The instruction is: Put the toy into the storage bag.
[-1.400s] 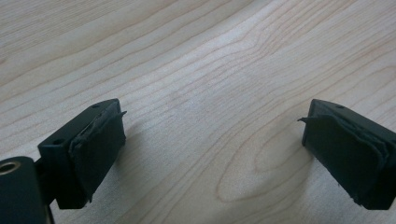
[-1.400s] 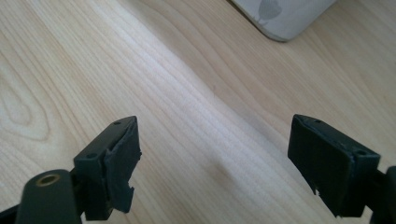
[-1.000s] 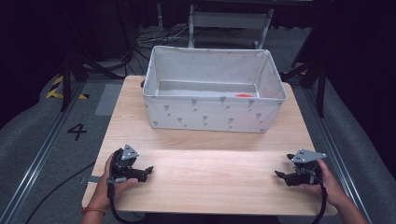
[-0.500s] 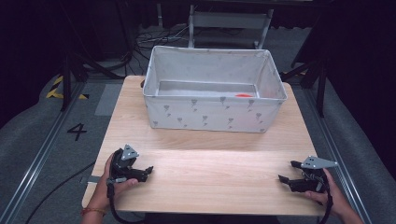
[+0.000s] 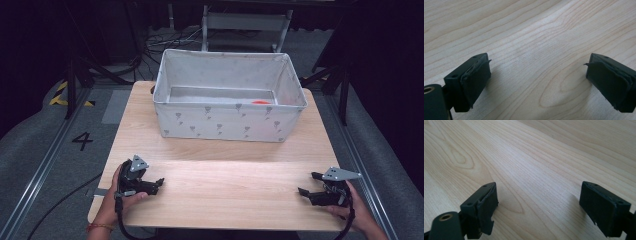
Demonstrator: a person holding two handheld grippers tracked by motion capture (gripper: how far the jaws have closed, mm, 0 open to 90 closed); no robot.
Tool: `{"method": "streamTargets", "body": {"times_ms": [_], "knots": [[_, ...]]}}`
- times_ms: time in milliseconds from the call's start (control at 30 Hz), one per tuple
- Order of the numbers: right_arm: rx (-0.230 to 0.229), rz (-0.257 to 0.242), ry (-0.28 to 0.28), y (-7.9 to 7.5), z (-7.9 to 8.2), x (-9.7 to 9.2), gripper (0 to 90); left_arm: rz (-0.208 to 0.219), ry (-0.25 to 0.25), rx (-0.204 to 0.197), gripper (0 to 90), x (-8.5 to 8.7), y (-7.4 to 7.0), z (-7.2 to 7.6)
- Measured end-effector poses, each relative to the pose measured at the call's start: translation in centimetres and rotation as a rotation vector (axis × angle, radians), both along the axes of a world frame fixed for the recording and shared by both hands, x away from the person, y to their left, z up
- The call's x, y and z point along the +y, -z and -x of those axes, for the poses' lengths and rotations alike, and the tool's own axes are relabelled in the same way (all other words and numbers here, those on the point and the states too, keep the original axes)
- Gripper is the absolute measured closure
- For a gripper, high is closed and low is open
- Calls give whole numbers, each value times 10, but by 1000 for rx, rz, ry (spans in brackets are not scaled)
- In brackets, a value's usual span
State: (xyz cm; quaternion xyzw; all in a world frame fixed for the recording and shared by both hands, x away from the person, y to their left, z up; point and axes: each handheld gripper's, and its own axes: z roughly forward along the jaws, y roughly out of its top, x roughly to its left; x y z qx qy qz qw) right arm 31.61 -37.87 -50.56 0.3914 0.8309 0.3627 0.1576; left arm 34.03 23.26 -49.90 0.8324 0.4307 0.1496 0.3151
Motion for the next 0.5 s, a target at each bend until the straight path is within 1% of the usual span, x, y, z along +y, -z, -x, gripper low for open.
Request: {"method": "streamTargets", "body": {"times_ms": [500], "knots": [[1, 1, 1, 0, 0, 0, 151, 4, -5, 1, 53, -1, 0, 0]]}}
